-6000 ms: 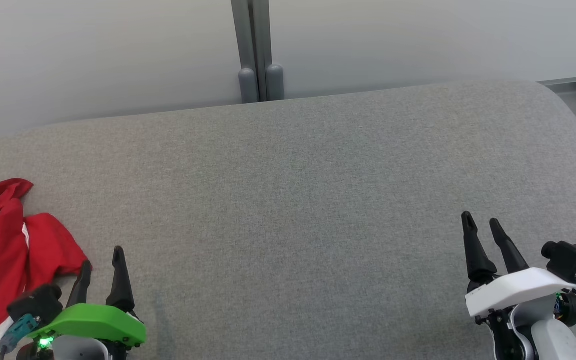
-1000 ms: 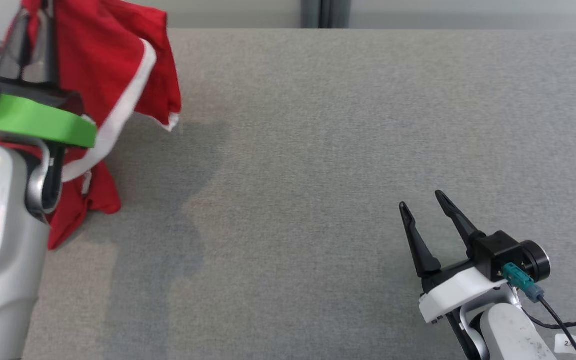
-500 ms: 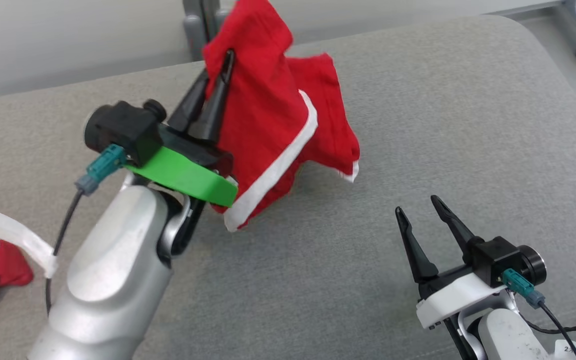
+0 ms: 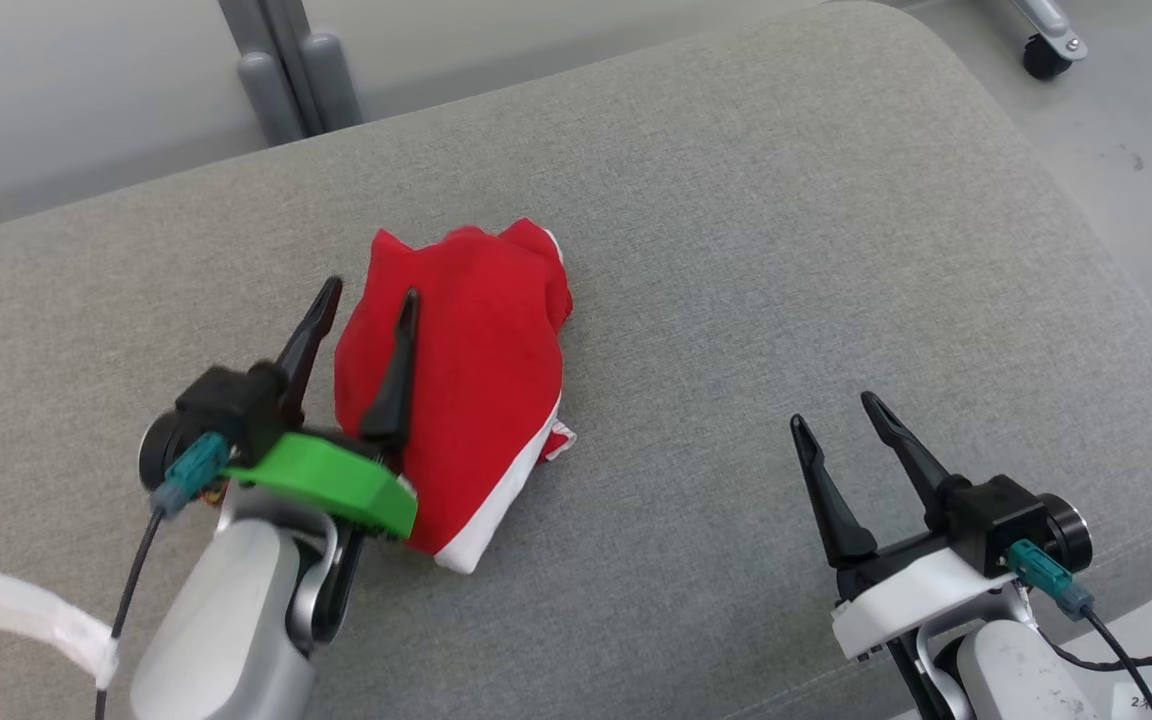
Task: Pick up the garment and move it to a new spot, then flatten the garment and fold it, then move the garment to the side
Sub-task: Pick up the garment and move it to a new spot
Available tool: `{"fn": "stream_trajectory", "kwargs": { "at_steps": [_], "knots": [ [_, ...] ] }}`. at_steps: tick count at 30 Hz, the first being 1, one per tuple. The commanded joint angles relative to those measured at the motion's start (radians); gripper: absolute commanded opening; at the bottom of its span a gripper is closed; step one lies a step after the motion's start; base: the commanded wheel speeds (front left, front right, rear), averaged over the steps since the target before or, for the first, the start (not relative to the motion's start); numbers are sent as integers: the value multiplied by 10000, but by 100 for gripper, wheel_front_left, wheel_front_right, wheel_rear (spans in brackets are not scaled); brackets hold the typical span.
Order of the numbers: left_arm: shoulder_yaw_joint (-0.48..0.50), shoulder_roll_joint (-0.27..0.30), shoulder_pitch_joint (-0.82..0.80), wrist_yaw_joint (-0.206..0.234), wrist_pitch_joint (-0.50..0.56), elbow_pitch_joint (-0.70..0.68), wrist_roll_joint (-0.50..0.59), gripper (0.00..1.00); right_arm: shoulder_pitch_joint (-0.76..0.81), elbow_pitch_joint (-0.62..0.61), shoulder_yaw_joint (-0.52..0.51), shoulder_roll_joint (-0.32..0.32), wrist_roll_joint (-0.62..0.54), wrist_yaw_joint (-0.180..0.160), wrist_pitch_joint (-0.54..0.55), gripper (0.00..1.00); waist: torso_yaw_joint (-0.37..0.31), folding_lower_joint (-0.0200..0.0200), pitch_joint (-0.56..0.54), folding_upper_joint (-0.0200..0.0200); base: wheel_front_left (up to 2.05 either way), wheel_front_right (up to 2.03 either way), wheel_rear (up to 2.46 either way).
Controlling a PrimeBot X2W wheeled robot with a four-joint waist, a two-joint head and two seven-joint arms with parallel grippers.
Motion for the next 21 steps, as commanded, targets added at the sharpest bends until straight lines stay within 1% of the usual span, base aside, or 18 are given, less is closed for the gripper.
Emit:
{"fn": "stream_trajectory", "kwargs": {
  "at_steps": [1, 4, 8, 12, 19, 21],
  "knots": [
    [236, 6, 511, -45, 0, 20, 148, 100, 142, 23, -43, -32, -46, -17, -3, 100, 201, 0, -168, 0, 0, 0, 0],
    [1137, -64, 1274, -46, -3, -51, 397, 100, 172, 86, -66, -31, -64, -17, -3, 100, 441, 0, -353, 0, 0, 0, 0],
    [1981, -162, 2217, -46, -3, -120, 873, 100, 265, 202, -132, -29, -101, -17, -3, 100, 825, 0, -665, 0, 0, 0, 0],
    [2523, -320, 3023, -46, -3, -411, 1322, 100, 378, 324, -228, -28, -109, -17, -3, 100, 1183, 0, -1013, 0, 0, 0, 0],
    [2858, -588, 4197, -46, -3, -808, 1953, 100, 633, 520, -325, -31, -120, -17, -3, 100, 1630, 0, -1435, 0, 0, 0, 0],
    [3191, -697, 4427, -45, -3, -878, 1969, 100, 729, 582, -322, -29, -117, -17, -3, 100, 1706, 0, -1487, 0, 0, 0, 0]
  ]
}}
